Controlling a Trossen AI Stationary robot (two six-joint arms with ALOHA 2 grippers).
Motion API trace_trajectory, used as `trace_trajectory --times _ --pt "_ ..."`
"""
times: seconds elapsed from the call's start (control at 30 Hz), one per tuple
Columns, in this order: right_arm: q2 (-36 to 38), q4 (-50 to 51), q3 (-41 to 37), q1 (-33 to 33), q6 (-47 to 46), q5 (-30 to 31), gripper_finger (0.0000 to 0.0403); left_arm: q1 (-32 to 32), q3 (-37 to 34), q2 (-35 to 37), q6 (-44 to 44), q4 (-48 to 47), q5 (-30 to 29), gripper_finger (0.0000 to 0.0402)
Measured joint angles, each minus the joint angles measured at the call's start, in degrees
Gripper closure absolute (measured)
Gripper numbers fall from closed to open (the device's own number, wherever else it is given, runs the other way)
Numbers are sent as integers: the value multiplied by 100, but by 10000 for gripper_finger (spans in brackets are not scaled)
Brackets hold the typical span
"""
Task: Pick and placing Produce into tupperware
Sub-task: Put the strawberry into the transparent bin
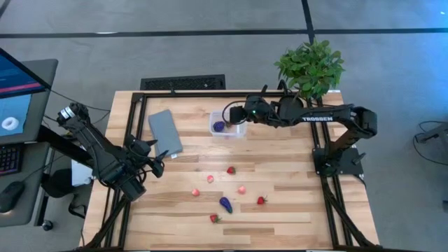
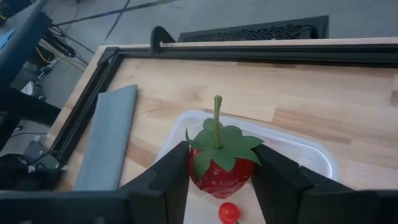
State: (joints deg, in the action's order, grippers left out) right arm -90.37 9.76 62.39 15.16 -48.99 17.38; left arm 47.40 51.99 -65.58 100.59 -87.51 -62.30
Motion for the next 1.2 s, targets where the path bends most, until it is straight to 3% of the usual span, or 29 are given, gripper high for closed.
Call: trace_trajectory --times 0.27,0.83,1.2 --pt "-28 -11 1 0 11 -2 231 0 0 0 20 1 -21 122" --pt "-1221 -977 0 -87 -275 -545 230 -1 0 0 82 23 -78 122" --pt "-1307 -1106 0 -88 -190 -558 198 -2 0 0 82 21 -52 122"
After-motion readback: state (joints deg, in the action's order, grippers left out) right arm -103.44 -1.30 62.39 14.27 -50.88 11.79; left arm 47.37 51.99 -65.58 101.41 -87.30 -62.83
